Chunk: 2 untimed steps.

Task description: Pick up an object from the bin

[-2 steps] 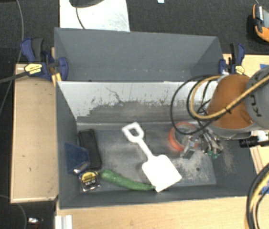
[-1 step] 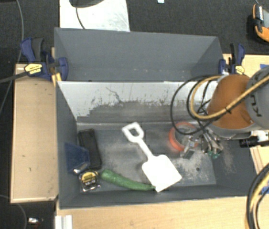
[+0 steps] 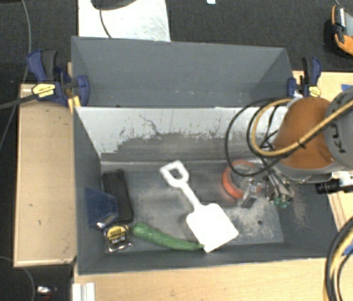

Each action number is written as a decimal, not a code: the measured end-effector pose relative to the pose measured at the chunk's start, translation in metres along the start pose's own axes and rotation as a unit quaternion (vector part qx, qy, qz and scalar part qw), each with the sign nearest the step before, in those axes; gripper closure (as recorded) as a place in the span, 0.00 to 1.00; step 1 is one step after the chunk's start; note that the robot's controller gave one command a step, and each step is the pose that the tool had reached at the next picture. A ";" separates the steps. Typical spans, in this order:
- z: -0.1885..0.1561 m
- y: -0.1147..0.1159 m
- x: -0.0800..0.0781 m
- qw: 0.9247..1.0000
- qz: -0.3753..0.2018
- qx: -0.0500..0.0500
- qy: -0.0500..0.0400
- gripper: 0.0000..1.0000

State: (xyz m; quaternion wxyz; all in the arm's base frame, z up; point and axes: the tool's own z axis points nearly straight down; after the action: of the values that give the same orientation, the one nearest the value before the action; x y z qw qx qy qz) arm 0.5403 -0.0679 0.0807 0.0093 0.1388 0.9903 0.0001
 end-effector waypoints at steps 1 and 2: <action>-0.030 -0.026 0.020 1.000 -0.014 0.000 0.005 1.00; 0.002 -0.007 -0.022 0.985 -0.174 -0.001 0.002 1.00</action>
Offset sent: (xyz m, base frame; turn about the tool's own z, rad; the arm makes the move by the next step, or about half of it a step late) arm 0.0267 -0.0092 -0.0107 -0.3620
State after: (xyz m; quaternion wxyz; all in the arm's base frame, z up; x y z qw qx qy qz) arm 0.5598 -0.0803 0.0790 0.0074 -0.0359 0.9993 -0.0001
